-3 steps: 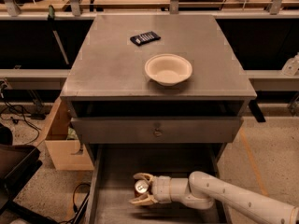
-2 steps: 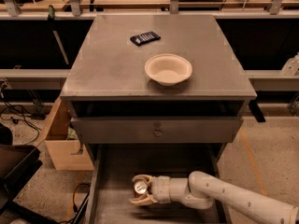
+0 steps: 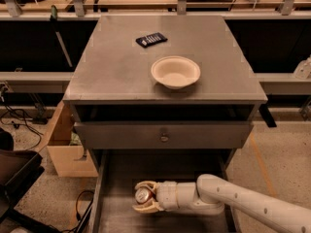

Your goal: Pick coke can from middle drawer and place on counter

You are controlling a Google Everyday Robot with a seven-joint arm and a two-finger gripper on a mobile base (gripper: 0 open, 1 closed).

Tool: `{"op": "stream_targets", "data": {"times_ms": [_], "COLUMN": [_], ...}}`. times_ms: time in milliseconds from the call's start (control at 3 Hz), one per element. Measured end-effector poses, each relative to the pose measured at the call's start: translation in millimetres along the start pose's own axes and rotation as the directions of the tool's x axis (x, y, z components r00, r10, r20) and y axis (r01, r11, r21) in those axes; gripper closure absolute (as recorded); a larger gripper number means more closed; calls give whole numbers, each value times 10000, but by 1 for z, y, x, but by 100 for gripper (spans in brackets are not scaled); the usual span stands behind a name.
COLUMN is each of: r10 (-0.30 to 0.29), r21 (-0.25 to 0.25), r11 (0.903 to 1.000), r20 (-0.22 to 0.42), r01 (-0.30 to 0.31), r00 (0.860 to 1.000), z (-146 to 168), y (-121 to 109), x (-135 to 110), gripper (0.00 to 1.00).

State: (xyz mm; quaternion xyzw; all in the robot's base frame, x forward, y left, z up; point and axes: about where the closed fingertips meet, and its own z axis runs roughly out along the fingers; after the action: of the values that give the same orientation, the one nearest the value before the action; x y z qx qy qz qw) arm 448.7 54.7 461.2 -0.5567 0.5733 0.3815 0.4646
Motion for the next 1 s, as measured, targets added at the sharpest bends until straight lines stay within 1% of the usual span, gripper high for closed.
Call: {"op": "stream_targets", "data": {"times_ms": [333, 667, 1000], "r10": [-277, -157, -154], "r21": [-490, -909, -1018], "r11": [9984, 9956, 9945], "r20": [308, 633, 912], "r01": [291, 214, 247], "r00": [9991, 9979, 9957], "z": [-35, -77, -112], "y": [9, 3, -12], "x": [-81, -166, -251], "gripper": [100, 100, 100]}}
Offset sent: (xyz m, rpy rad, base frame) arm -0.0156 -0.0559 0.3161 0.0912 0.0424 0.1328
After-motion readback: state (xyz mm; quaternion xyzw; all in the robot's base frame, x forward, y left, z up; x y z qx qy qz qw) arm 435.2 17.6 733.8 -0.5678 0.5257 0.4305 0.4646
